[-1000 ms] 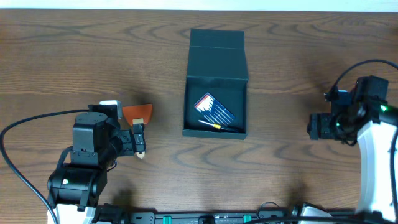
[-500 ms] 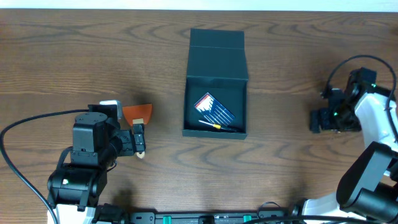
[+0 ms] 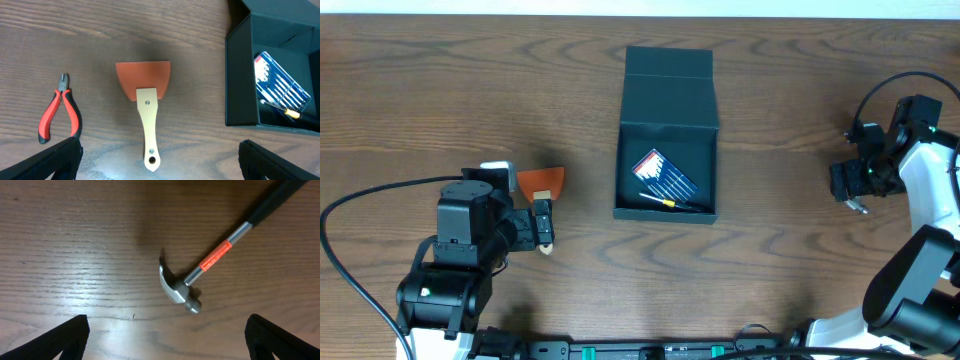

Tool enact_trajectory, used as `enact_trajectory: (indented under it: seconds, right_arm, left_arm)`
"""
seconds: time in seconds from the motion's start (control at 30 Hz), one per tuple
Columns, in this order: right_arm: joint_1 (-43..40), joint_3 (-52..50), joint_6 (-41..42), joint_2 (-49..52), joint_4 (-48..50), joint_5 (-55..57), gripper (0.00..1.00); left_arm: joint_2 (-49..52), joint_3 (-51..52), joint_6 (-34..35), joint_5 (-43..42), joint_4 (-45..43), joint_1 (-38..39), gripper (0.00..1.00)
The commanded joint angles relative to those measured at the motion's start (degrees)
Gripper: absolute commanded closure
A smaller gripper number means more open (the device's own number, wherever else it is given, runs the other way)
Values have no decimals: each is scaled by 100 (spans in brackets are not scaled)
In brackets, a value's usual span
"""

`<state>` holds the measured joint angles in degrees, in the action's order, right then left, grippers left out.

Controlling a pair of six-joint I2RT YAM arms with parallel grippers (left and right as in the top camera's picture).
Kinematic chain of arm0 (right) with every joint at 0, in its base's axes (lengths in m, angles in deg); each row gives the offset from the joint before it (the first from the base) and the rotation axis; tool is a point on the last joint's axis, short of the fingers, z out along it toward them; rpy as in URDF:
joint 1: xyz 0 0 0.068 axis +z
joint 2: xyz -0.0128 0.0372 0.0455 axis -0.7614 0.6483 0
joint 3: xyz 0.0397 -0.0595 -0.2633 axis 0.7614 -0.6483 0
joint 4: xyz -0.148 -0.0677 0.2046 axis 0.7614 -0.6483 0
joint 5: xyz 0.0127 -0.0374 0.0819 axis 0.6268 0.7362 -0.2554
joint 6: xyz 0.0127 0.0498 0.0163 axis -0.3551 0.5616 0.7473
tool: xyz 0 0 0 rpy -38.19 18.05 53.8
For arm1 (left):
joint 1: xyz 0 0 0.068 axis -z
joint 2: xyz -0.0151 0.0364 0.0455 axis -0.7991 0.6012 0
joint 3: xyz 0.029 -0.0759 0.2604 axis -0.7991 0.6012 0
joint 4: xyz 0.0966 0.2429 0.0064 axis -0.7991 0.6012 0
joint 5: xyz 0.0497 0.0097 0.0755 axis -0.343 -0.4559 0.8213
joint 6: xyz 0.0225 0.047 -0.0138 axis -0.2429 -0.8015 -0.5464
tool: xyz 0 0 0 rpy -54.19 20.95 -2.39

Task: Pack container
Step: 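Move the right gripper out of the box toward the red-handled hammer, then lower the right gripper and grasp the hammer by its head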

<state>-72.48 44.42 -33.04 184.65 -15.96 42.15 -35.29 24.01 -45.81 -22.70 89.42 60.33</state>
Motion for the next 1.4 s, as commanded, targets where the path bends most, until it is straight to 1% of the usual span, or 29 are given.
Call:
enact_trajectory:
  seconds: [0.0, 0.23, 0.47, 0.67, 1.37]
  right_arm:
    - [-85, 72, -269, 146, 7, -72, 9]
    - [-363, 50, -289, 352, 26, -74, 8]
    - [-678, 46, -291, 546, 72, -474, 7]
    - [-697, 46, -310, 704, 127, -479, 6]
    - [-691, 46, -308, 1368, 363, -476, 7]
  left_arm:
    - [7, -85, -50, 63, 22, 13, 1]
    - [7, -85, -50, 63, 17, 13, 1]
    - [7, -85, -50, 63, 17, 13, 1]
    - [7, -85, -50, 63, 17, 13, 1]
    - [7, -85, -50, 63, 0, 13, 2]
